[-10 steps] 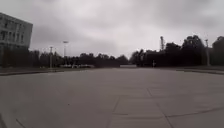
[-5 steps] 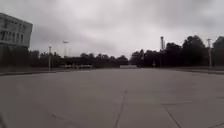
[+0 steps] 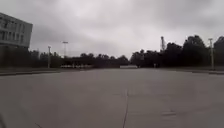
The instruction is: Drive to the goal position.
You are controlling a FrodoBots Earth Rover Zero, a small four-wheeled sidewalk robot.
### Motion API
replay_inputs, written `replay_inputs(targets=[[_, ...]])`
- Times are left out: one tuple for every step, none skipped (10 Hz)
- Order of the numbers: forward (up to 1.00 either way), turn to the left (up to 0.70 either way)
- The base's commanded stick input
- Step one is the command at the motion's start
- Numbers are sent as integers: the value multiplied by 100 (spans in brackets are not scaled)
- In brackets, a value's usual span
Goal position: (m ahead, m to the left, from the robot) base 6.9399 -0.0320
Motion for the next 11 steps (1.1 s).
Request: replay_inputs(targets=[[70,0],[70,0],[70,0],[70,0],[70,0],[70,0],[70,-3],[70,-17],[70,-28],[70,-35],[70,-26]])
